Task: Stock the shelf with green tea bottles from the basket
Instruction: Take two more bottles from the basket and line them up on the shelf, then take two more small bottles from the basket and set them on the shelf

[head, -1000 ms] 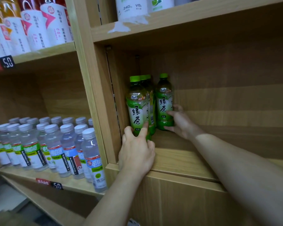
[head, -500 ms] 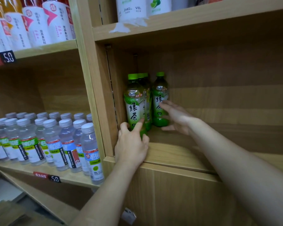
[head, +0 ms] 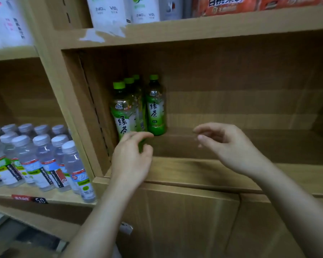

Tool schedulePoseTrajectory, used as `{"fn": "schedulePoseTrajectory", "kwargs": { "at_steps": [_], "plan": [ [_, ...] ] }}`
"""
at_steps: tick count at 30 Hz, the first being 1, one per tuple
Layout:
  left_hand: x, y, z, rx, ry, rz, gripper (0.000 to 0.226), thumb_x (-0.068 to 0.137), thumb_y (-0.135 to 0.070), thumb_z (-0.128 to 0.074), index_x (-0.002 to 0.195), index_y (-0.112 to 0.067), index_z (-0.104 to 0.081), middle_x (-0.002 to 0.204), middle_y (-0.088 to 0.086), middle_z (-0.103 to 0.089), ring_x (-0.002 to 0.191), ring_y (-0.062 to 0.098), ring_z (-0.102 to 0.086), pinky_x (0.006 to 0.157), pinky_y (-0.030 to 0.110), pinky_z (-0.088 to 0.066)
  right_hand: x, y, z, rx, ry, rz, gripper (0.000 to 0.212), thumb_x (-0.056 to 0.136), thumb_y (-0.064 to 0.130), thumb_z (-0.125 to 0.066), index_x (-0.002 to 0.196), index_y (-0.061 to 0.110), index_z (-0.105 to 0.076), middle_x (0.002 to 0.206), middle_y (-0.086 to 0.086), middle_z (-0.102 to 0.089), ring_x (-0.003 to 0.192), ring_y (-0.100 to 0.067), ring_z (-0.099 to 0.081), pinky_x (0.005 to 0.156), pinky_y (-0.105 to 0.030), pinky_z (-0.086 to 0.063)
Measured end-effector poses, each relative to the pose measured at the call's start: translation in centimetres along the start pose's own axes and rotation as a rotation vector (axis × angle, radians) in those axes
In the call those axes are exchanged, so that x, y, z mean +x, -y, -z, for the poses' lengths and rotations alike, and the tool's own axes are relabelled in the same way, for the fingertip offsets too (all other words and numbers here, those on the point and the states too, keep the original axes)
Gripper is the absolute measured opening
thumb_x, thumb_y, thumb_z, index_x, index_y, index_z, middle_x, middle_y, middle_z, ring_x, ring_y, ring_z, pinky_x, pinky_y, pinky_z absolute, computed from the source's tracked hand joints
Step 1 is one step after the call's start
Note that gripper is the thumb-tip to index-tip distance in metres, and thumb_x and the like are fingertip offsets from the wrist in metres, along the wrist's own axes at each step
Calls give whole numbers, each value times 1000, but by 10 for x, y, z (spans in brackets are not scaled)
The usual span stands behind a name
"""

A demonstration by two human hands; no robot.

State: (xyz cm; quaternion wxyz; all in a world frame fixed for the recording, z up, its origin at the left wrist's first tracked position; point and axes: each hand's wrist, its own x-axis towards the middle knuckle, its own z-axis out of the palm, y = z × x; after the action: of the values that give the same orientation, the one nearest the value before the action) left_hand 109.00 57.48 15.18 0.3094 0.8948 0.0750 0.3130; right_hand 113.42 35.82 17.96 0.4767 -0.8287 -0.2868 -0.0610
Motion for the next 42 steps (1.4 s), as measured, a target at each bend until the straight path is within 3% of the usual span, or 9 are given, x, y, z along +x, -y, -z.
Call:
{"fn": "schedulePoseTrajectory", "kwargs": {
  "at_steps": [3, 7, 13, 20, 24, 27, 30, 38, 42],
  "plan": [
    [-32, -46, 5, -295, 151, 72, 36, 87, 2, -51, 82, -27, -73, 88, -15, -68, 85, -1, -61, 74, 4, -40, -40, 13, 34, 32, -31, -124, 15, 90, 25, -61, 96, 36, -68, 90, 10, -73, 86, -5, -68, 81, -28, -55],
    [-84, -107, 2, -526, 488, 302, 46, 85, 13, -46, 69, -21, -74, 63, -11, -70, 61, 0, -62, 58, 8, -43, -114, 27, 85, -15, -36, -386, 18, 92, 19, -60, 97, 34, -68, 85, 14, -72, 83, -1, -67, 76, -20, -53],
    [-184, -222, 24, -561, 828, 473, 47, 84, 16, -46, 71, -23, -69, 65, -15, -69, 54, 0, -57, 58, 13, -46, -287, 49, 157, -69, -127, -911, 28, 88, 1, -58, 77, 25, -67, 68, 5, -69, 63, -6, -62, 62, -19, -46],
    [-284, -295, 33, -461, 1239, 259, 40, 90, -2, -55, 72, -36, -67, 72, -24, -68, 67, -5, -61, 62, 14, -47, -479, 120, 202, -67, -402, -1369, 20, 90, 6, -60, 76, 17, -68, 71, -8, -70, 63, -12, -58, 56, -15, -40],
    [-346, -304, 5, -380, 1296, 82, 42, 83, 0, -62, 73, -40, -64, 76, -22, -68, 76, -9, -61, 66, 6, -44, -566, 132, 196, -106, -583, -1537, 20, 92, 3, -55, 87, 20, -64, 77, 9, -64, 69, -7, -58, 58, -4, -38],
    [-398, -311, -13, -305, 1363, 22, 34, 84, -2, -63, 77, -35, -67, 81, -18, -68, 78, -4, -62, 68, 8, -45, -616, 127, 191, -112, -642, -1589, 23, 90, 2, -55, 104, 16, -66, 97, 3, -67, 92, -15, -61, 78, -20, -42],
    [-449, -322, -32, -236, 1437, -41, 21, 87, -8, -62, 87, -26, -74, 90, -12, -70, 85, 4, -64, 78, 18, -49, -653, 111, 194, -95, -643, -1575, 31, 90, 1, -55, 110, 24, -57, 101, 14, -61, 96, -8, -56, 78, -16, -39],
    [-576, -353, -141, 74, 1548, -326, 40, 90, -15, -53, 129, -23, -55, 133, -4, -52, 124, 17, -45, 104, 29, -40, -731, 4, 200, 37, -502, -1523, 55, 90, 4, -55, 140, 23, -42, 118, 3, -61, 103, -20, -63, 91, -34, -52],
    [-600, -350, -207, 232, 1526, -403, 59, 88, -18, -58, 143, -16, -37, 147, 4, -36, 135, 25, -31, 112, 32, -31, -739, -56, 202, 158, -466, -1447, 57, 90, 5, -58, 142, 22, -41, 124, 6, -56, 104, -12, -59, 84, -19, -48]
  ]
}}
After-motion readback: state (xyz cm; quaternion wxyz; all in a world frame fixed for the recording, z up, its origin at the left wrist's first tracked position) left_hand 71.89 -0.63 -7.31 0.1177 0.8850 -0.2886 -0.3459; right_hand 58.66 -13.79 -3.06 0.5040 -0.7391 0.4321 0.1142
